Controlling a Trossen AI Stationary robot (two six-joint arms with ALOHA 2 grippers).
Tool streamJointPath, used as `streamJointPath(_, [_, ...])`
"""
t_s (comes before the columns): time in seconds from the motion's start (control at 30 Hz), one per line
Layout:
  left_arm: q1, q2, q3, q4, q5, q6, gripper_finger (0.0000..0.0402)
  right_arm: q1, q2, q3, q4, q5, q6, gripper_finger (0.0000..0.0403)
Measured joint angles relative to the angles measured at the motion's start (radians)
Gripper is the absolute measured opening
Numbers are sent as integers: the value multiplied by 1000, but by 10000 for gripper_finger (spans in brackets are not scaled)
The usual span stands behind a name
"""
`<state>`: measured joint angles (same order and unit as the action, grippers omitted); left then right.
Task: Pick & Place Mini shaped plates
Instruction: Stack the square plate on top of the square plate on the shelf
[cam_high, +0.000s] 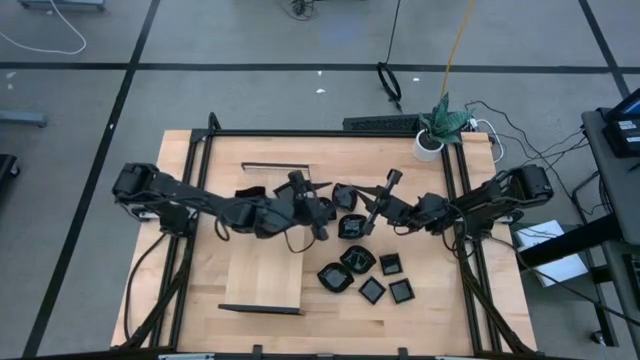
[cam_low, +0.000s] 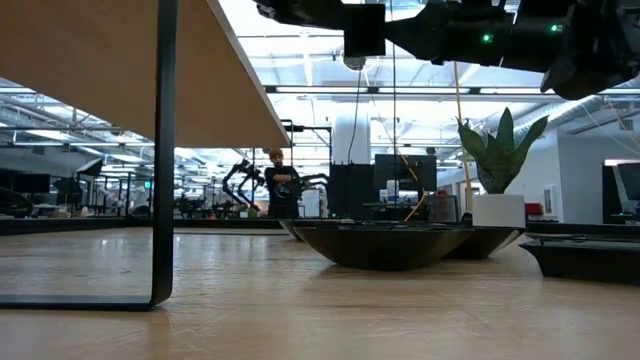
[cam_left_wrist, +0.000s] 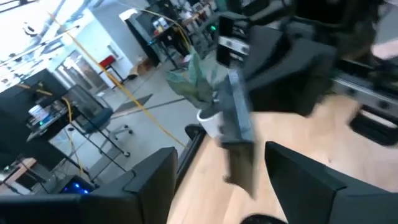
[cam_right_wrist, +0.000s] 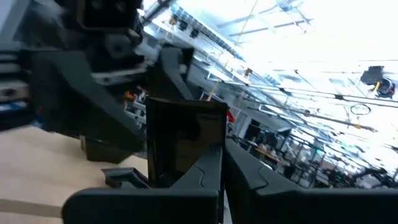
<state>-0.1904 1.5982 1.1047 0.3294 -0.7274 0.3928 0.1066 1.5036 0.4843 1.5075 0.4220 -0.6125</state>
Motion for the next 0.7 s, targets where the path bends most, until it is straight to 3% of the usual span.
streamJointPath(0.27, [26,1,0,6,-3,-40,200,0,0,0,13,-31,-3,0])
streamJointPath(0.47, [17,1,0,18,-3,-40,84,1,0,0,-2,-108,4,5])
streamJointPath(0.57, [2,-7,-2,24,-7,-31,19,13,-6,0,-28,-139,17,35])
streamJointPath(0.7, [-24,-39,-2,38,-94,-14,22,36,-15,1,-63,-130,0,111])
